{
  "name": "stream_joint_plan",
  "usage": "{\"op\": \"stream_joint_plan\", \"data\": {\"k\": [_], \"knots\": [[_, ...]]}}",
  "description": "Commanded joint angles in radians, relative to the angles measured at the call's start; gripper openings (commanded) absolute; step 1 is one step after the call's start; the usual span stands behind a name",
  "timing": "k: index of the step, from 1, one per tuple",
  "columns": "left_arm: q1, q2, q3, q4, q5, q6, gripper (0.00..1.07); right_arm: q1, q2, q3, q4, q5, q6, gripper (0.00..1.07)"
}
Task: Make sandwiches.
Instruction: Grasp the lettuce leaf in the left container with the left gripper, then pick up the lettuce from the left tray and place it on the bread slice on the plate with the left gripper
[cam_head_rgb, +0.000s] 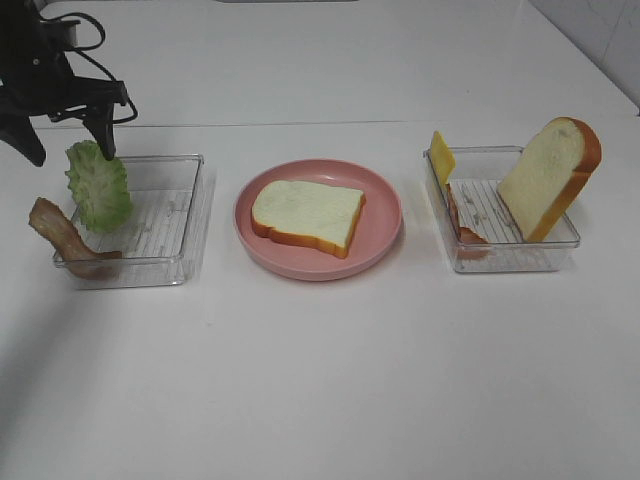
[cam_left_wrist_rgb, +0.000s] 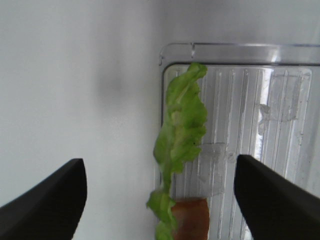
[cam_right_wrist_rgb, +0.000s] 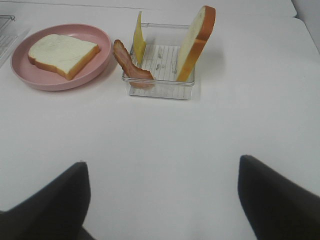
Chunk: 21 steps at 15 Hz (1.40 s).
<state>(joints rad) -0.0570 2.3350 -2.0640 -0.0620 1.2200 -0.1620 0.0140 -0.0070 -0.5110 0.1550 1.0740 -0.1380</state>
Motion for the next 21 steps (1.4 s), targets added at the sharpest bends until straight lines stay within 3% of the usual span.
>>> {"op": "stream_joint_plan", "data": {"k": [1,3,4,9,13,18,21], "knots": [[-0.012,0.022,0.009,-0.015,0.040,0.008,0.72,-0.002,-0.013,0.004,0.001,-0.009,0.001,0.77],[-0.016,0.029,0.009,-0.014,0.040,0.008,0.63,-0.002,-0.013,0.004,0.001,-0.009,0.001,0.77],[-0.018,0.030,0.009,-0.014,0.037,0.008,0.49,-0.002,-0.013,0.004,0.001,-0.009,0.001,0.77],[-0.018,0.030,0.009,-0.014,0.015,0.001,0.03,-0.002,-0.013,0.004,0.001,-0.009,0.001,0.77],[-0.018,0.016,-0.028,-0.027,0.054,0.007,0.00,-0.002,-0.013,0.004,0.001,-0.009,0.001,0.77],[-0.018,-0.059,-0.112,-0.240,0.045,0.042,0.00,-0.002,-0.013,0.004,0.001,-0.009,0.001,0.77],[-0.030,-0.058,-0.149,-0.443,0.039,0.112,0.00,-0.002,-0.013,0.004,0.001,-0.009,0.001,0.77]]}}
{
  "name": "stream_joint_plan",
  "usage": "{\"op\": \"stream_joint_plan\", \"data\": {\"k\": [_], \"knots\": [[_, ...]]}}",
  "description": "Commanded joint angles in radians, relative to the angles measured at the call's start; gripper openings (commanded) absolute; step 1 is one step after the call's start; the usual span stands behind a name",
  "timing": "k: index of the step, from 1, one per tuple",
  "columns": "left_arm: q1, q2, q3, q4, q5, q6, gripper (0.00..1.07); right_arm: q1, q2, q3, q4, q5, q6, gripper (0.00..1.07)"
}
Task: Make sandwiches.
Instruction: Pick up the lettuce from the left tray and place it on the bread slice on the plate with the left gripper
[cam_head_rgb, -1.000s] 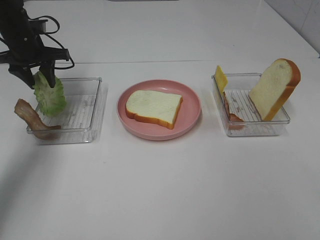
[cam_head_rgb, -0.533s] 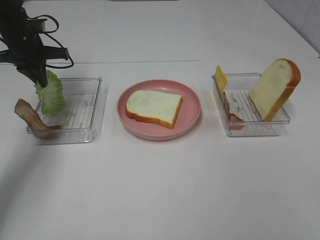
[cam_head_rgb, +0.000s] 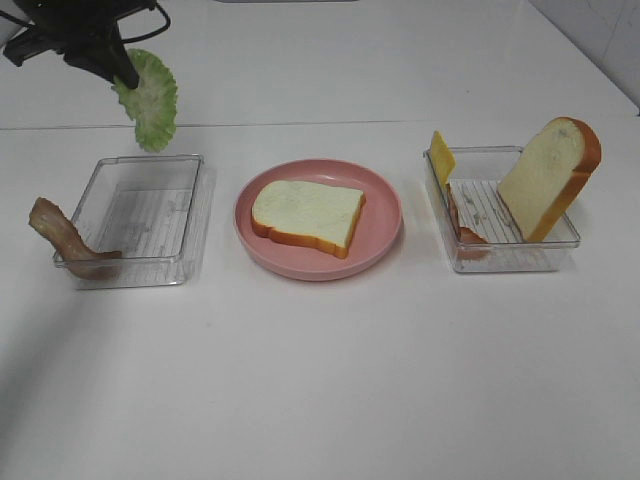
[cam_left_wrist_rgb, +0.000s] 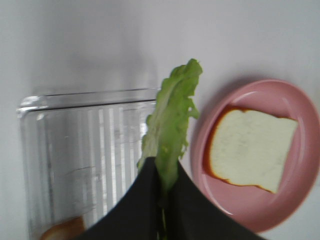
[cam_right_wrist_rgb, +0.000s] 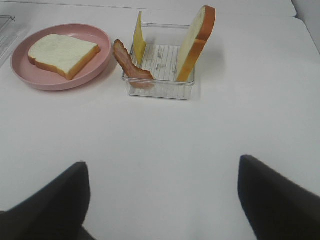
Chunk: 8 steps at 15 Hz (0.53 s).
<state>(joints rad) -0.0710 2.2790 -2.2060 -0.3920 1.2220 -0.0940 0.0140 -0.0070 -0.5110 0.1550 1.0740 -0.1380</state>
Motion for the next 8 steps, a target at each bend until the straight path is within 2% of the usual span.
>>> {"op": "stream_joint_plan", "data": {"k": [1,4,6,8], "knots": [[-0.033,-0.001,-0.007,-0.197,0.030,0.104,0.00,-0.002,-0.013,0.004,0.001,-0.009,0.001,0.77],[-0.090,-0.001,-0.007,-0.293,0.000,0.185,0.00,-0.002,-0.013,0.004,0.001,-0.009,0.001,0.77],[-0.170,-0.001,-0.007,-0.306,-0.058,0.192,0.00,-0.002,-0.013,0.004,0.001,-0.009,0.001,0.77],[-0.214,0.009,-0.007,-0.306,-0.078,0.207,0.00,-0.002,-0.013,0.004,0.001,-0.009,0.001,0.77]]}}
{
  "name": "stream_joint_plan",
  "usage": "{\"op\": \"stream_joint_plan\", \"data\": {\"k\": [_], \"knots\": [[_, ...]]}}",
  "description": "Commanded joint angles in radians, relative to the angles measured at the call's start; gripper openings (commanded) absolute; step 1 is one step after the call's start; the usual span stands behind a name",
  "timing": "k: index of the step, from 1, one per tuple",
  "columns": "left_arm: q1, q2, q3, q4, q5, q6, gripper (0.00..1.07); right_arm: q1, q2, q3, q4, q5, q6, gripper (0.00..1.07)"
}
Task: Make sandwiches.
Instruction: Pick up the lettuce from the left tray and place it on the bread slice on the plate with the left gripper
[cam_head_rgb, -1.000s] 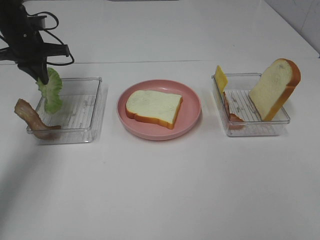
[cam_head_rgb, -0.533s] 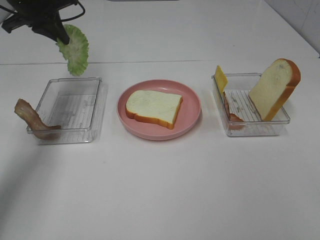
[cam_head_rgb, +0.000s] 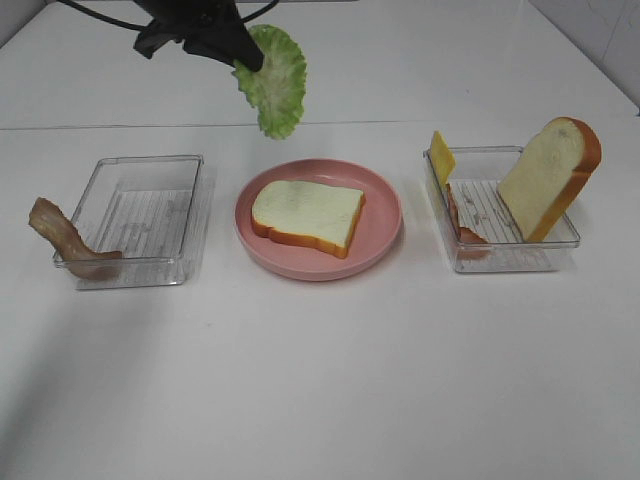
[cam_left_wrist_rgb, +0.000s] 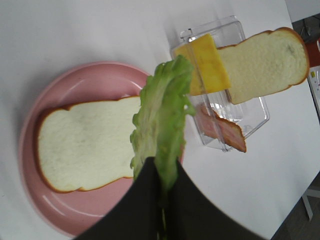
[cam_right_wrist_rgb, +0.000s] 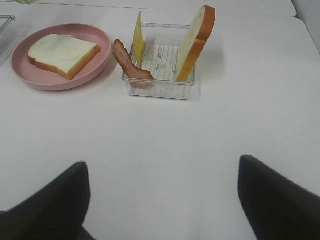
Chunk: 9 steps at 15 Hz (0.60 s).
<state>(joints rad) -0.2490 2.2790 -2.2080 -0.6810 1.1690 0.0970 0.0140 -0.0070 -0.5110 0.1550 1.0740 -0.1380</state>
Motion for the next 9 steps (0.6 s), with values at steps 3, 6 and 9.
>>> {"op": "stream_joint_plan", "data": {"k": [3,6,9], "knots": [[-0.104,0.060,-0.005,-0.021,-0.030,0.017,0.00,-0.002,-0.013,0.004,0.001,-0.009,0.001,0.77],[-0.137,0.141,-0.005,-0.025,-0.015,0.017,0.00,-0.002,-0.013,0.004,0.001,-0.009,0.001,0.77],[-0.137,0.177,-0.005,0.014,-0.008,0.017,0.00,-0.002,-0.013,0.004,0.001,-0.009,0.001,0.77]]}}
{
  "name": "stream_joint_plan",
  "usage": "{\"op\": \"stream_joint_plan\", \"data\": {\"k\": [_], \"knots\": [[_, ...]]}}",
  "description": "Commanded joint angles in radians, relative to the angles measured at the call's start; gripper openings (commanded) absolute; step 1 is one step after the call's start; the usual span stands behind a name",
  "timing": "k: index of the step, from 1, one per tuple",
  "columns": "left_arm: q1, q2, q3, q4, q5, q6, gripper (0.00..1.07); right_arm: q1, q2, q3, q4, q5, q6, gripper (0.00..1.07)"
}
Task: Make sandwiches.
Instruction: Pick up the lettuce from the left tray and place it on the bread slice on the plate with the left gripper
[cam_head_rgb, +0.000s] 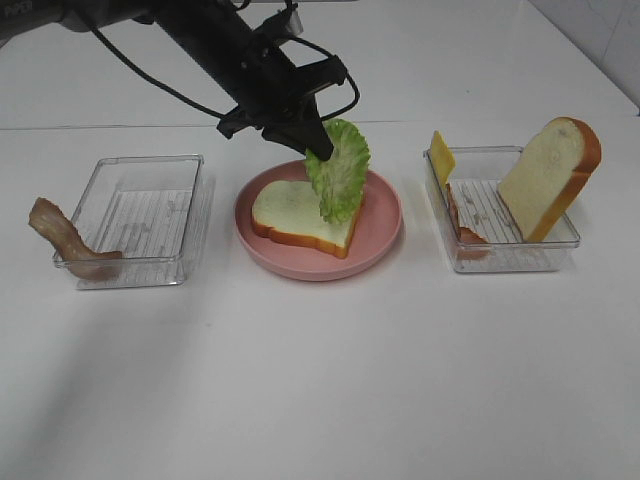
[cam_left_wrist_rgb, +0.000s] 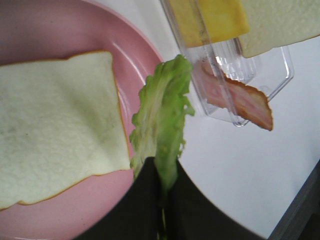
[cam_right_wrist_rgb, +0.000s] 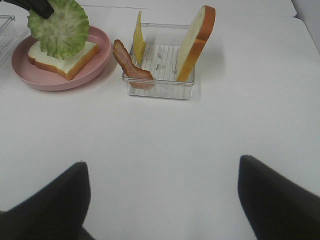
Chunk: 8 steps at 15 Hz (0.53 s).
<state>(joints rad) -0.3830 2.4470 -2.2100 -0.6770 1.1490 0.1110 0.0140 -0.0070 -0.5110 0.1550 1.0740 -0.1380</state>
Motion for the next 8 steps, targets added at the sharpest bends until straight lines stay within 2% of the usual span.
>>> {"op": "stream_joint_plan", "data": {"k": [1,3,5,8], "knots": [[-0.003,0.027,-0.003,0.059,0.015,0.005,0.00,-0.002,-0.013,0.004,0.001,-0.009,0.001,0.77],[-0.003,0.034,-0.003,0.152,0.007,0.005,0.00,-0.002,-0.013,0.004,0.001,-0.009,0.001,0.77],[-0.003,0.038,-0.003,0.203,-0.014,0.005,0.00,-0.002,-0.013,0.004,0.001,-0.009,0.001,0.77],[-0.003,0.039,-0.003,0.214,-0.057,0.006,0.00,-0.002,-0.013,0.004,0.001,-0.009,0.001,0.77]]}}
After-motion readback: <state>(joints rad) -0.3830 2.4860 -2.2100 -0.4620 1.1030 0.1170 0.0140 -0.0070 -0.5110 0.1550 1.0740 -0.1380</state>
